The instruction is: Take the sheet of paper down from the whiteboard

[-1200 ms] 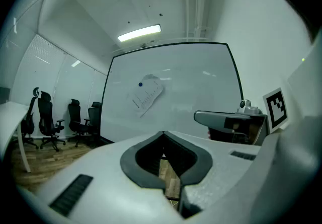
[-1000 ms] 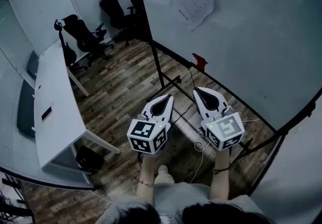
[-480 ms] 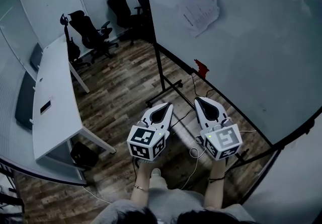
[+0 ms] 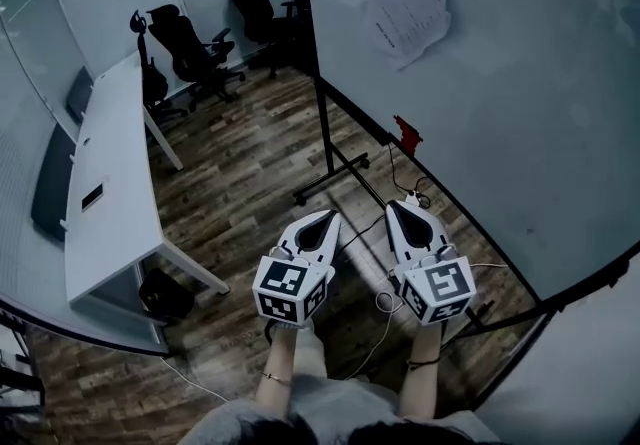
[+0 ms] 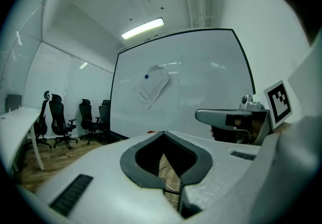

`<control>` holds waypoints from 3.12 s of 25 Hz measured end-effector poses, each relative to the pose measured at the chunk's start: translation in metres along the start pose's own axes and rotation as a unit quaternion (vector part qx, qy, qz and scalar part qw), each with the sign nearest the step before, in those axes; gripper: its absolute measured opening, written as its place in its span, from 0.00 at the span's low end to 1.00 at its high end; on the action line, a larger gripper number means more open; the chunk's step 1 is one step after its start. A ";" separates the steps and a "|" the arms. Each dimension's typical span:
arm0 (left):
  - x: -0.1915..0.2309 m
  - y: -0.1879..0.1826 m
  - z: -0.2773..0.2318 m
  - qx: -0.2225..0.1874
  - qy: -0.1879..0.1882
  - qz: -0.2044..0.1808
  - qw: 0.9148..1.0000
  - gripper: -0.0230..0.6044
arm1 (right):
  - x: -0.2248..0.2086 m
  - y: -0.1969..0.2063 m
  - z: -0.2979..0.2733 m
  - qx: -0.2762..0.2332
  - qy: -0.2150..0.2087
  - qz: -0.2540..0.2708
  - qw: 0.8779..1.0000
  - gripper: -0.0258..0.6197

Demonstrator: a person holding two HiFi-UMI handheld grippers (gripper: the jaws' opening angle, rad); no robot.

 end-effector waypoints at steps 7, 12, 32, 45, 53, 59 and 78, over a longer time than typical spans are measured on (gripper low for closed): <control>0.031 -0.018 -0.046 -0.019 0.053 -0.005 0.998 0.05 | -0.015 -0.008 -0.043 0.002 0.007 0.018 1.000 0.04; 0.069 -0.025 -0.077 -0.017 0.070 -0.017 0.997 0.05 | -0.030 -0.002 -0.086 0.020 0.034 0.024 0.999 0.04; 0.213 -0.003 -0.152 0.013 0.153 -0.012 0.988 0.05 | -0.028 0.051 -0.233 0.053 0.104 0.008 0.993 0.04; 0.219 0.009 -0.162 0.015 0.183 -0.006 0.983 0.05 | -0.031 0.058 -0.233 0.046 0.143 0.007 0.989 0.04; 0.226 0.003 -0.199 0.007 0.195 -0.021 0.980 0.05 | -0.066 0.052 -0.242 0.015 0.175 -0.002 0.984 0.04; 0.231 -0.019 -0.247 -0.026 0.209 -0.023 0.977 0.05 | -0.104 0.025 -0.264 -0.014 0.191 0.021 0.981 0.04; 0.224 -0.064 -0.327 -0.052 0.242 -0.045 0.968 0.04 | -0.165 -0.025 -0.293 -0.042 0.223 0.055 0.972 0.04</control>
Point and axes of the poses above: the fingertips, and each gripper's own axes: z backward along the fingers, x to its left, y out of its underside, the point moved 7 cm from there along z, backward along the fingers, and after that the axes turned 6 degrees about -x, right-handed, at the moved point
